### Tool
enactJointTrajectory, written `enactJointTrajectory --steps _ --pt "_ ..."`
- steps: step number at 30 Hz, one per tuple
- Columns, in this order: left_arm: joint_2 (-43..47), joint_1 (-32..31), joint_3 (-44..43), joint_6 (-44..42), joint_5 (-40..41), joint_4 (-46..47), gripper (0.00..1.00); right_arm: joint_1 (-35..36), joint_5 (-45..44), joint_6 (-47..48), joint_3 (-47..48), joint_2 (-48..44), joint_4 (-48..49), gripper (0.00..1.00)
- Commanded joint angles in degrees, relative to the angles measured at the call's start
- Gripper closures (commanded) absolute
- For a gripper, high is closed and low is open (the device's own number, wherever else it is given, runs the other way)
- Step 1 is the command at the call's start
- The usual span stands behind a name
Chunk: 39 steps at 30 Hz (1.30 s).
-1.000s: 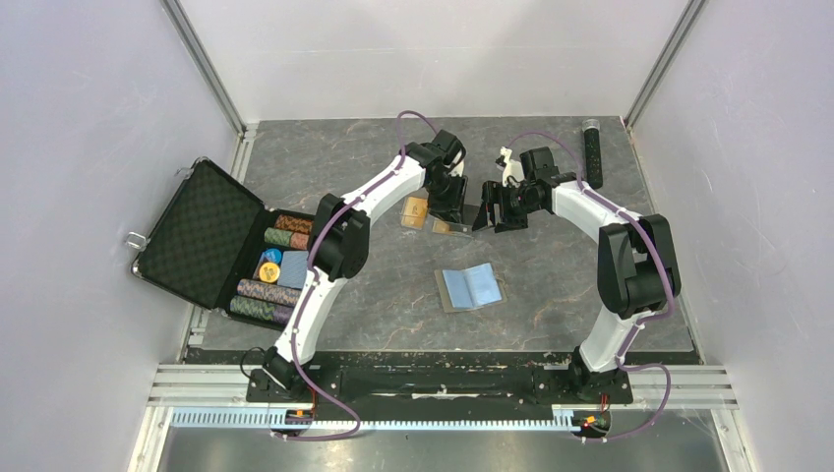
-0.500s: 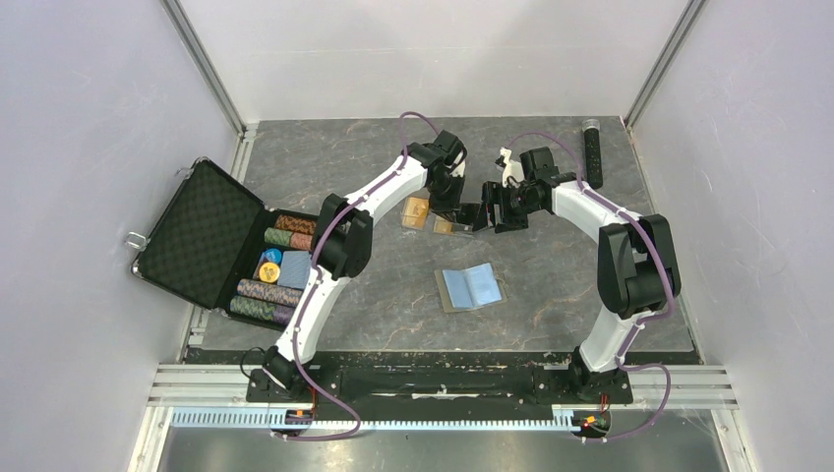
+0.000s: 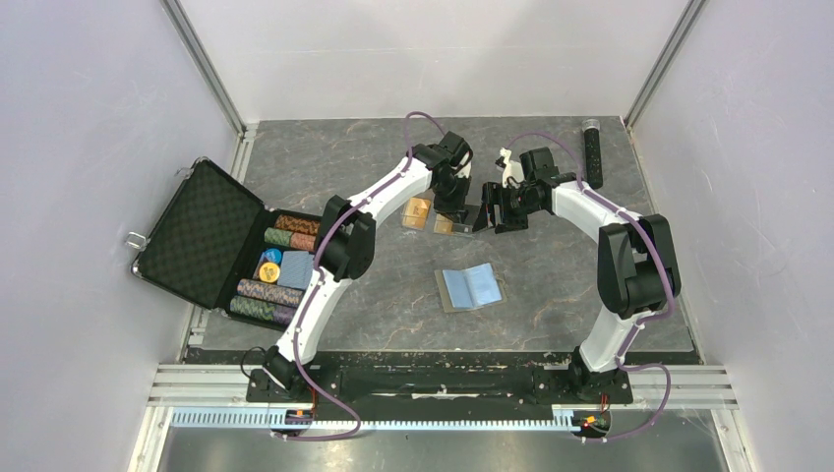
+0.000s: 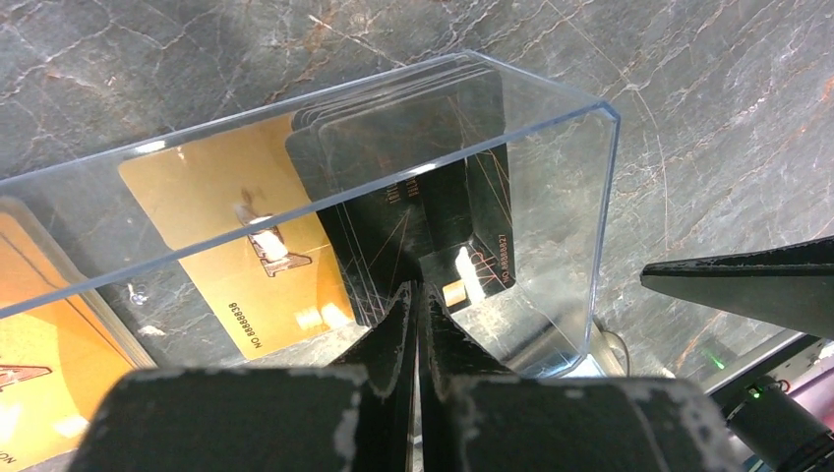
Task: Put the credit cards into the card holder
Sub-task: Pick up the credit card from the storage box.
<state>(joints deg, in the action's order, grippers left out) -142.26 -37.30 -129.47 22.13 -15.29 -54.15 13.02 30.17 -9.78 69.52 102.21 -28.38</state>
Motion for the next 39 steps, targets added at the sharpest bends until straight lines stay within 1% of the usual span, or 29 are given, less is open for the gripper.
enactJointTrajectory --steps 1,2,4,6,9,14,16,18,20,23,30,35,39 --pt "2.7 -0.1 -2.0 -1.8 1.5 0.5 0.96 0.0 1.3 0.9 -0.4 0.0 0.0 0.27" --pt "2.7 0.0 -1.9 -1.6 1.8 0.6 0.87 0.0 1.3 1.0 -0.4 0.0 0.0 0.27" --pt "2.8 0.4 -1.5 -1.2 2.2 0.7 0.72 0.1 1.3 1.0 -0.6 -0.1 0.0 0.27" --pt "3.0 0.8 -0.3 -0.8 2.0 1.5 0.67 0.1 1.3 1.1 -0.8 -0.2 0.1 0.27" --pt "3.4 1.3 1.7 -0.1 1.0 3.2 0.66 0.0 1.3 1.1 -1.2 -0.2 0.1 0.27" --pt "2.6 1.4 1.9 0.0 -0.1 3.2 0.68 0.1 1.3 1.2 -1.2 -0.2 0.1 0.27" --pt "2.9 1.4 2.4 0.1 0.9 3.2 0.64 0.1 1.3 1.2 -1.0 -0.2 0.0 0.27" --pt "3.7 1.4 2.8 0.0 2.1 3.3 0.57 0.1 1.4 1.3 -0.9 -0.1 -0.1 0.26" --pt "4.6 1.4 3.5 -0.2 2.8 4.1 0.55 0.0 1.4 1.3 -1.0 0.0 0.0 0.26" --pt "6.1 1.4 5.0 0.0 3.0 5.9 0.54 0.0 1.5 1.3 -1.1 0.0 0.0 0.26" --pt "7.4 1.5 6.4 -0.3 5.0 6.7 0.54 0.1 1.6 1.4 -1.3 0.0 0.0 0.26" --pt "8.6 1.7 7.9 -0.4 5.7 7.7 0.47 0.1 1.6 1.5 -1.0 0.1 0.0 0.26" --pt "10.0 2.9 10.5 0.6 3.8 10.4 0.46 0.1 1.1 1.9 0.5 -0.1 -0.7 0.26"
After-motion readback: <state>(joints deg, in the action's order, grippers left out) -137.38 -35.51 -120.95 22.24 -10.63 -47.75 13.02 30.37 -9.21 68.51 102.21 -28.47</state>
